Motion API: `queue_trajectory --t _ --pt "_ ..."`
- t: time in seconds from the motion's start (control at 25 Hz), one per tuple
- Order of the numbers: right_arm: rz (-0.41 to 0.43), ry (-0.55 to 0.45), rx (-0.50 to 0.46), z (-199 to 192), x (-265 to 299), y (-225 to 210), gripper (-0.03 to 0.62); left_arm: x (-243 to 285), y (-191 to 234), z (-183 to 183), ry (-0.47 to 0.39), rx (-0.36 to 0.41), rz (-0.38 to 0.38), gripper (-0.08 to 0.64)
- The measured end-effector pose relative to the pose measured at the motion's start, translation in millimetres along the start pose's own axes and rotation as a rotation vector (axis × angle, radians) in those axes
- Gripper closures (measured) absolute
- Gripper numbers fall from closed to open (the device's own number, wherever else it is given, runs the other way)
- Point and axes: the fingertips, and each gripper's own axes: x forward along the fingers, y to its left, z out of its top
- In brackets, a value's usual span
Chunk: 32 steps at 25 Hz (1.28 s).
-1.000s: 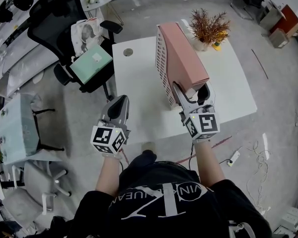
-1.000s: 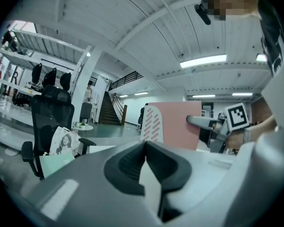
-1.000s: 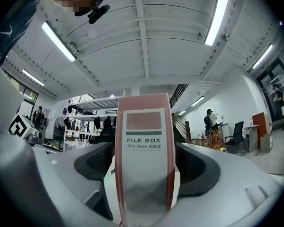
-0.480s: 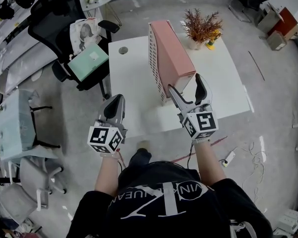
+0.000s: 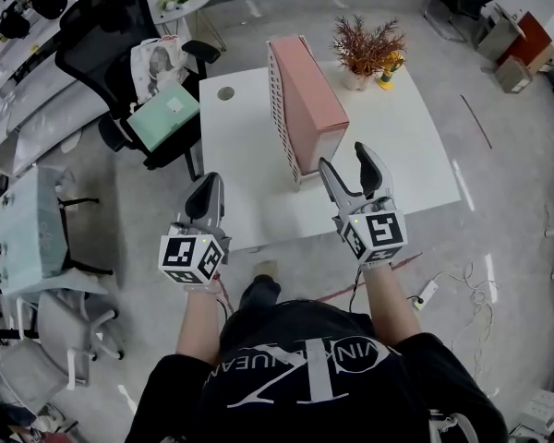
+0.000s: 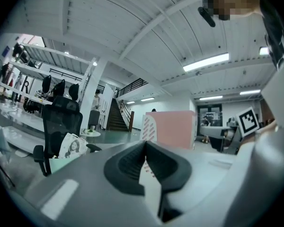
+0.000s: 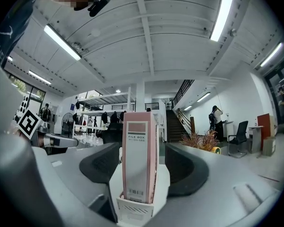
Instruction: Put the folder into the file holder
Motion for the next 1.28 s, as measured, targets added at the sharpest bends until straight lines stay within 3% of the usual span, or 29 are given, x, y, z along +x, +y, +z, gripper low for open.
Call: queue_trajectory --t 0.64,1.28 --pt "-0.023 0.044 0.009 -3.5 -39.6 -5.5 0.529 -26.6 -20.0 7.3 -0.019 0.051 0.062 0.56" --pt "-0.006 0.062 0.046 -7.2 -77.3 -8.2 0.581 -55.8 -40.4 12.4 -0.041 0.091 0.125 0.56"
